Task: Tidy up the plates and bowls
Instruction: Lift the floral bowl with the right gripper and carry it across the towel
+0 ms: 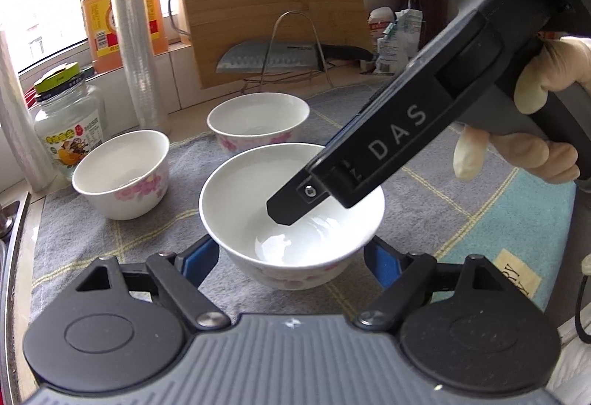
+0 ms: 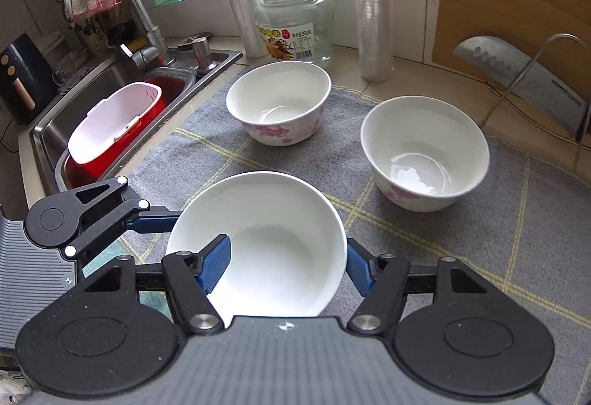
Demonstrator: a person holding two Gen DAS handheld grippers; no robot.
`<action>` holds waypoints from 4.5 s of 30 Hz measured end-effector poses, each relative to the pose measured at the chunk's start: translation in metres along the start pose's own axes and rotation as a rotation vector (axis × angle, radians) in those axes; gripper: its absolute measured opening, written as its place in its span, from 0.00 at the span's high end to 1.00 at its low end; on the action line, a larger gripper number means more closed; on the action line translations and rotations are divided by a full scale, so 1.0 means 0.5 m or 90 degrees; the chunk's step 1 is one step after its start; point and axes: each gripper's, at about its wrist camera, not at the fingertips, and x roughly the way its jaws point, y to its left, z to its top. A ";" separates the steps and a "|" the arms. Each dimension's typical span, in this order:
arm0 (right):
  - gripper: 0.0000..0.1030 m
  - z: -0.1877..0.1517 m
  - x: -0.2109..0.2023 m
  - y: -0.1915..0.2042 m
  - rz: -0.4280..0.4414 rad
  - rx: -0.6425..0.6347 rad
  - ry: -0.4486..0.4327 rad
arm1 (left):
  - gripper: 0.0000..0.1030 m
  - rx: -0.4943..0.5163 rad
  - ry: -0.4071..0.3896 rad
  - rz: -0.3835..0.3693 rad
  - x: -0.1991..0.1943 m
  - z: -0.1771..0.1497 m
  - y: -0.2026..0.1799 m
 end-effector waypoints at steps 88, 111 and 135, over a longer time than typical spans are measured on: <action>0.00 -0.024 -0.108 -0.179 -0.119 0.049 -0.062 | 0.01 -0.048 -0.028 0.086 0.126 0.096 0.001; 0.00 0.108 0.032 -0.211 -0.070 -0.015 -0.029 | 0.02 -0.083 -0.042 0.083 0.222 0.122 0.037; 0.23 0.163 0.107 -0.229 -0.026 -0.023 -0.005 | 0.14 -0.069 -0.059 0.053 0.237 0.127 0.048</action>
